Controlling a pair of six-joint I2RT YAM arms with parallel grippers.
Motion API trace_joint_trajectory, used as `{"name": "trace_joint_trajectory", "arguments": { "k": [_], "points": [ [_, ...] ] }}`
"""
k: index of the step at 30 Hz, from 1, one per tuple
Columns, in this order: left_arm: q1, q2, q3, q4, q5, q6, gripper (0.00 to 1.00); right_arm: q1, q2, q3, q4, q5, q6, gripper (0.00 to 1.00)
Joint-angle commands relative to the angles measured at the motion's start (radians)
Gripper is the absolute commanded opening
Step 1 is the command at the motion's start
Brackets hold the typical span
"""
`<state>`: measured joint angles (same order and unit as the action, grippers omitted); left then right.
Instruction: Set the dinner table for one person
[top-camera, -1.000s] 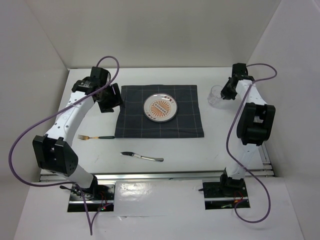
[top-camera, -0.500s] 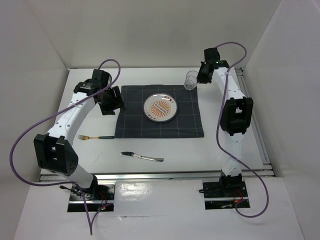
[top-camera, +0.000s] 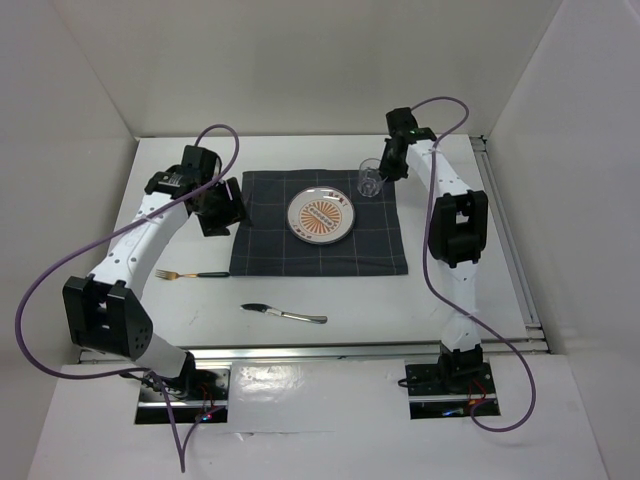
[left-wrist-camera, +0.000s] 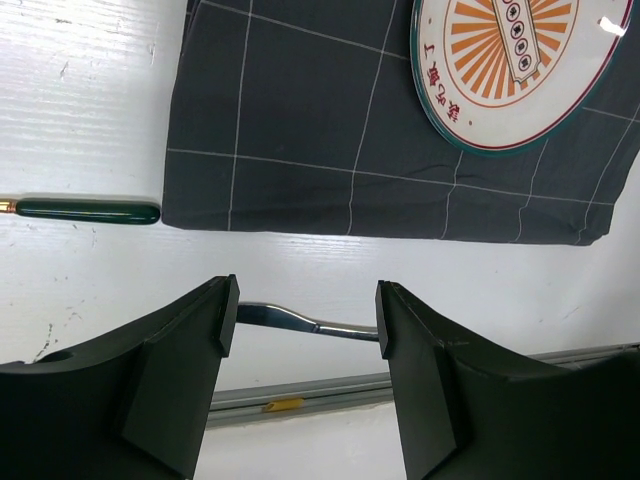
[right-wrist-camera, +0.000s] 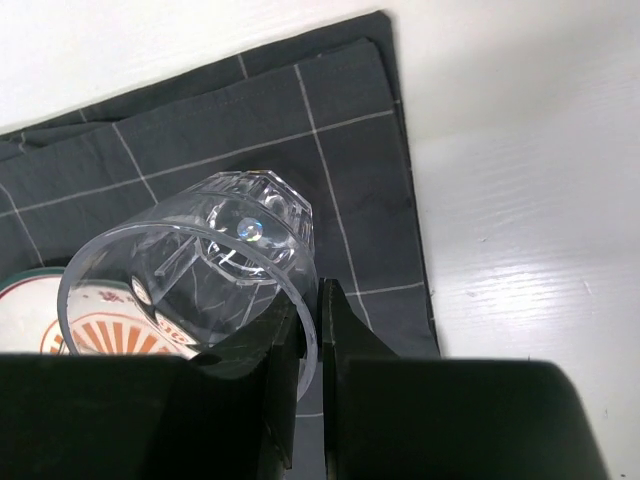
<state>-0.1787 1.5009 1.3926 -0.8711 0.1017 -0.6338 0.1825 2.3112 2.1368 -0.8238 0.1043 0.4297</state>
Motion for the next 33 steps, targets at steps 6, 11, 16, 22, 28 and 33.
{"name": "trace_joint_trajectory", "arguments": {
  "k": [6, 11, 16, 22, 28, 33],
  "points": [
    [0.005, 0.004, 0.034, -0.009, -0.016, 0.002, 0.73, -0.014, 0.002, 0.021, 0.017, 0.052, 0.035, 0.0],
    [0.005, 0.004, 0.034, 0.0, -0.003, 0.002, 0.73, -0.014, 0.002, 0.009, 0.026, 0.073, 0.035, 0.0],
    [0.005, 0.004, 0.034, 0.0, -0.013, 0.002, 0.74, -0.014, 0.022, 0.009, 0.026, 0.083, 0.035, 0.09],
    [0.005, 0.004, 0.025, 0.0, -0.013, 0.002, 0.76, -0.014, 0.022, 0.009, 0.035, 0.034, 0.035, 0.73],
    [0.005, 0.004, 0.016, -0.009, -0.033, -0.017, 0.78, -0.005, -0.001, 0.06, 0.025, 0.034, 0.017, 0.98],
    [0.04, 0.004, 0.016, -0.066, -0.138, -0.11, 0.78, -0.005, -0.093, 0.114, 0.002, 0.075, 0.006, 0.99]
  ]
}}
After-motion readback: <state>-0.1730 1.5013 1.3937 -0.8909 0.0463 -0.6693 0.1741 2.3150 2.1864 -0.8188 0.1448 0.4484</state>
